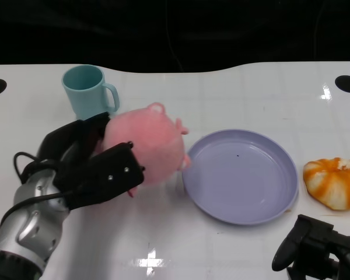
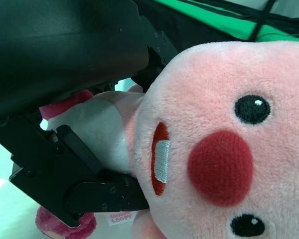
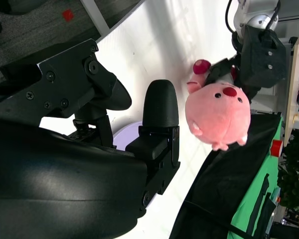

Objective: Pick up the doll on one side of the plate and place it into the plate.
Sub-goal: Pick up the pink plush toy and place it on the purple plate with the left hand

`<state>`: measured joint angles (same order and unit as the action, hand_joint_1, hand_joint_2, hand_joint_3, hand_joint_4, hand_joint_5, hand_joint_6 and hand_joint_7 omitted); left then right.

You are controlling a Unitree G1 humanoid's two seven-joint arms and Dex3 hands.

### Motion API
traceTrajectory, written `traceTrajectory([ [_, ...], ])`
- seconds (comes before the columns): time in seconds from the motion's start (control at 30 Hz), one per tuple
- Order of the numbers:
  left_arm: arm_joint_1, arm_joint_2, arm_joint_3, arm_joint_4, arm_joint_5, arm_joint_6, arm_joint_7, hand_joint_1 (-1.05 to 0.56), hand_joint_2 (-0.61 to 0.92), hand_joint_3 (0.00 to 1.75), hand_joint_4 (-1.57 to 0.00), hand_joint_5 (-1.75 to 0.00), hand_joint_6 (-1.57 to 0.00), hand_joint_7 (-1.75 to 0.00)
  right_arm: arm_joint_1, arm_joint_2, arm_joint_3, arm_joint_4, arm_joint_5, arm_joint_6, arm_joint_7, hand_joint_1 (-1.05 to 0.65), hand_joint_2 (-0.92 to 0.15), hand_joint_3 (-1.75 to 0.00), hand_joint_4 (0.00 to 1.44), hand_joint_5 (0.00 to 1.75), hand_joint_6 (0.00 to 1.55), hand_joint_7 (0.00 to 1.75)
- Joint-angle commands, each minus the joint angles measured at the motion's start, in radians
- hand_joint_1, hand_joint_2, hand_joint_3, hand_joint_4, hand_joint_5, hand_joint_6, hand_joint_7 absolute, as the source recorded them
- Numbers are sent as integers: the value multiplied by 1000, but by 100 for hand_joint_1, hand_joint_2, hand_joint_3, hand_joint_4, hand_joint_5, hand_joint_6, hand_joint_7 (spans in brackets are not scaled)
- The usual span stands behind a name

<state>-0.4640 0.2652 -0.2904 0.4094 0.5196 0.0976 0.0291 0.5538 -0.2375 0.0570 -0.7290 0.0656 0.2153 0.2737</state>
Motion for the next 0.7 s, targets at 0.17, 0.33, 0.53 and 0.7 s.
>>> traceTrajectory([
  [0.17,-125,-75,-54,-11,36,19,-30,-23,59,101,-92,-175,-72,-175,-7,-13,-11,0,6,-3,7,-2,-62,-112,63,173,56,147],
  [0.33,-214,-156,-101,25,54,56,-50,-22,56,101,-91,-175,-72,-175,-19,-14,-16,-3,7,10,8,-4,-62,-112,63,174,56,147],
  [0.53,-281,-249,-144,83,68,96,-58,-24,51,115,-92,-175,-75,-175,-19,-14,-12,-19,6,26,7,-3,-67,-110,59,175,52,149],
  [0.7,-318,-294,-178,141,78,118,-64,-25,57,103,-90,-175,-67,-167,-13,-11,-10,-31,11,31,7,-3,-68,-110,60,175,51,151],
])
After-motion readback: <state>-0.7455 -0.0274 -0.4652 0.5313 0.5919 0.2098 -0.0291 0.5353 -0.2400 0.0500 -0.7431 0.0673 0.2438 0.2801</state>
